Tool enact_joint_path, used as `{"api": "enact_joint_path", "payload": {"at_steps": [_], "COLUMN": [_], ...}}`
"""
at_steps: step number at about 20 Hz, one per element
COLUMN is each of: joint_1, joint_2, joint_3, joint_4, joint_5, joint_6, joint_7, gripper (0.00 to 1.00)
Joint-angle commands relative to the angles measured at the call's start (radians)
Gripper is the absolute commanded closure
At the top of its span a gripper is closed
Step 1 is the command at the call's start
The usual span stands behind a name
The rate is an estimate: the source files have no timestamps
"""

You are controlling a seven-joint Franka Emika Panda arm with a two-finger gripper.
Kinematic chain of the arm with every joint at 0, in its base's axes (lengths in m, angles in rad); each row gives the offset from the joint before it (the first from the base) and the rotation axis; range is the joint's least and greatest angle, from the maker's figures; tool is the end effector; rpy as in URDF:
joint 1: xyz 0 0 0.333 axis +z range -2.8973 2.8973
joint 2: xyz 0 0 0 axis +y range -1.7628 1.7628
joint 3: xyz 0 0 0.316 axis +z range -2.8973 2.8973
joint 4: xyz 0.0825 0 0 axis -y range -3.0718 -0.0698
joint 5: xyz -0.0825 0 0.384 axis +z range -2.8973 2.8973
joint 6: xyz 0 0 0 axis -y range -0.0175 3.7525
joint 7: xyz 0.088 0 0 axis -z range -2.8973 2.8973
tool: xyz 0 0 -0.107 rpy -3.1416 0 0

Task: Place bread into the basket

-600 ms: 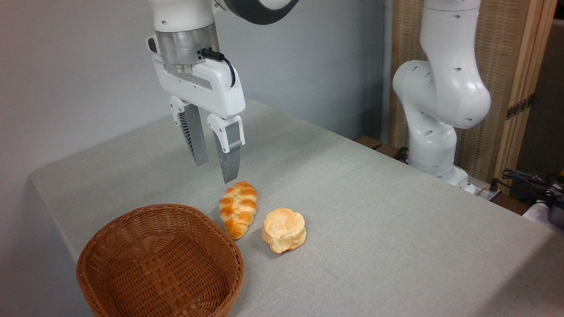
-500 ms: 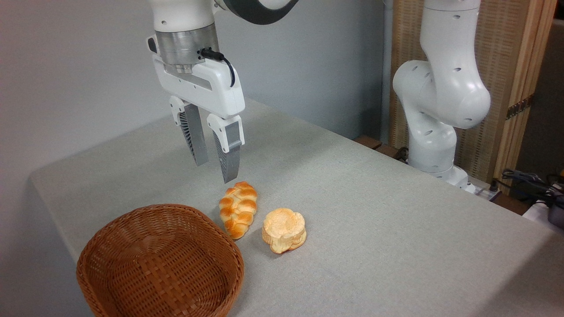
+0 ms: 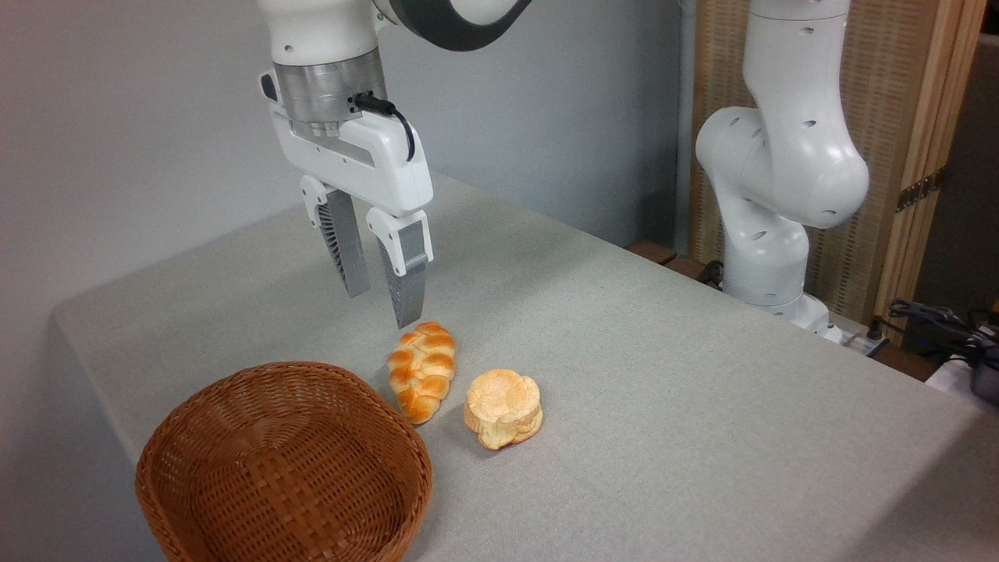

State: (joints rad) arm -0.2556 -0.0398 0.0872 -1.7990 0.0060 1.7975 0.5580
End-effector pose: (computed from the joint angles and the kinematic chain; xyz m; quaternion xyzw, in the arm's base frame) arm 0.5469 -0.0917 0.5575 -0.9344 0.3558 -0.0185 0.0049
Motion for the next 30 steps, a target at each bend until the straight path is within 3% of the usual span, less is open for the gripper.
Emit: {"api": "enact_joint_path", "payload": {"at_steps": [1, 12, 16, 20, 25, 30], "joint_1": [-0.005, -0.004, -0.002, -0.002, -0.002, -0.004], "joint_2": [0.009, 0.000, -0.003, -0.014, -0.046, -0.081], "joint_3": [0.008, 0.008, 0.011, 0.011, 0.013, 0.124], "joint_4": [0.015, 0.004, 0.003, -0.003, -0.101, -0.212], "joint_5": [-0.017, -0.018, -0.106, -0.104, -0.096, -0.073], "joint_6": [-0.010, -0.001, -0.003, -0.003, 0.026, 0.092], "joint_7": [0.020, 0.020, 0.020, 0.022, 0.028, 0.167], "gripper": [0.00, 0.00, 0.00, 0.00, 0.00, 0.00]}}
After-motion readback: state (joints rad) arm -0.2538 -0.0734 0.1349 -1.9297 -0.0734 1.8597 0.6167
